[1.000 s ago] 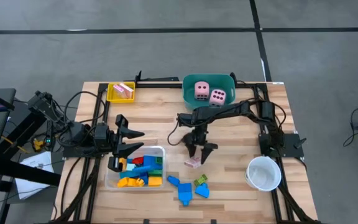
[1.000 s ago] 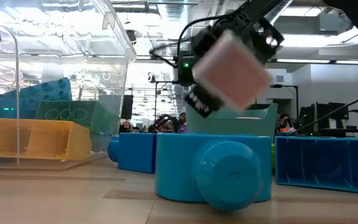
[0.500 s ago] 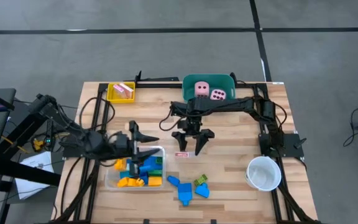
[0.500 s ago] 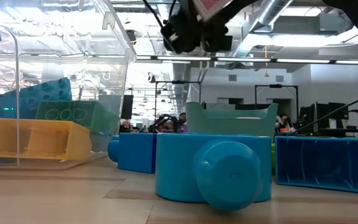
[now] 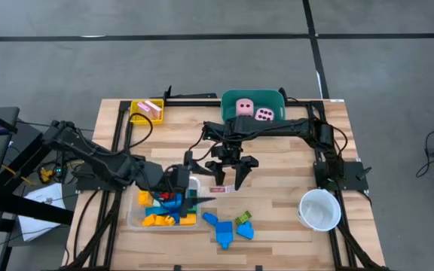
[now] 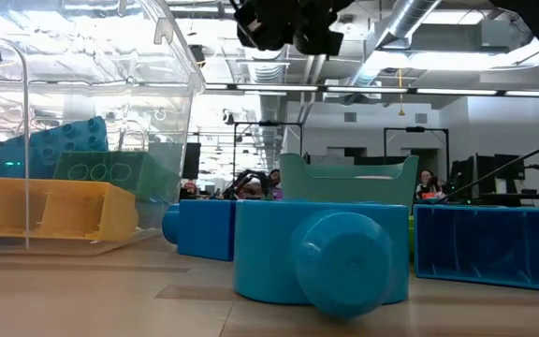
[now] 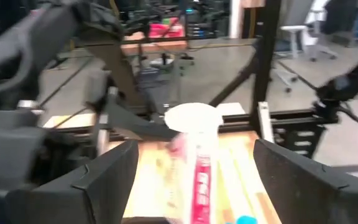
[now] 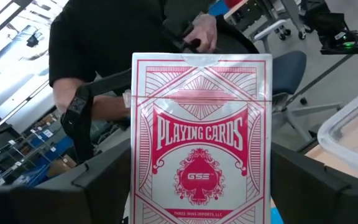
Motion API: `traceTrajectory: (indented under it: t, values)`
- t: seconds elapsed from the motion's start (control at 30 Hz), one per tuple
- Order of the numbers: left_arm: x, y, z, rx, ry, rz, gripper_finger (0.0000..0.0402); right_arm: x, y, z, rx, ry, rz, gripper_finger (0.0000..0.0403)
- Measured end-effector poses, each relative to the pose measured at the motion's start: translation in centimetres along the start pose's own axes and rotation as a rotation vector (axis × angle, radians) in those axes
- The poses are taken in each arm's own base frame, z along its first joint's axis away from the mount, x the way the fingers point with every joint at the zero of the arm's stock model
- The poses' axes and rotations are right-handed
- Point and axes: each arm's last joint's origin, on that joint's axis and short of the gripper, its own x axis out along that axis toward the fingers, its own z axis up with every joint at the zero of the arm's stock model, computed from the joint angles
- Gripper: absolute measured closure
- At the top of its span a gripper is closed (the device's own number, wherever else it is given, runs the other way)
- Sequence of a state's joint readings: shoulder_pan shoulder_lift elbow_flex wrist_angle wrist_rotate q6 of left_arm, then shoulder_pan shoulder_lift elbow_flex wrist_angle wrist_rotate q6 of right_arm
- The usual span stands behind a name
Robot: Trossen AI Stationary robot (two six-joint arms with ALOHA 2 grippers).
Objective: Pick & Place Toys
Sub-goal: Put the red playing card into the yellow bin
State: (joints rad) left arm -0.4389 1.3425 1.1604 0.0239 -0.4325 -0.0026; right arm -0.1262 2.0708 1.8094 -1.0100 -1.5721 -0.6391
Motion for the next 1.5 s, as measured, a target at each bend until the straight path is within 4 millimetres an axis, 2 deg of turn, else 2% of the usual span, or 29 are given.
traceTrajectory:
  t: [0.2, 0.67, 0.97, 1.27, 1.5]
  values:
    - [0.7, -0.5, -0.5, 0.013, 0.022, -0.042, 0.0108, 0.3, 0.4, 1.0, -0.016, 0.005, 0.006, 0.0091]
    - [1.0, -0.1, -0.9, 0.075, 0.051, 0.019, 0.0159, 0.4, -0.1, 2.6, -0.003, 0.006, 0.007, 0.0091]
    - [1.0, -0.1, -1.2, 0.080, 0.079, 0.021, 0.0225, 0.4, -0.3, 3.0, -0.003, 0.006, 0.007, 0.0091]
    - [1.0, 0.1, -1.2, 0.081, 0.079, 0.024, 0.0339, 0.4, -0.3, 3.0, -0.007, 0.005, 0.009, 0.0091]
    - [1.0, 0.0, -1.1, 0.078, 0.079, 0.017, 0.0339, 1.0, -0.3, 3.0, -0.002, 0.015, 0.014, 0.0084]
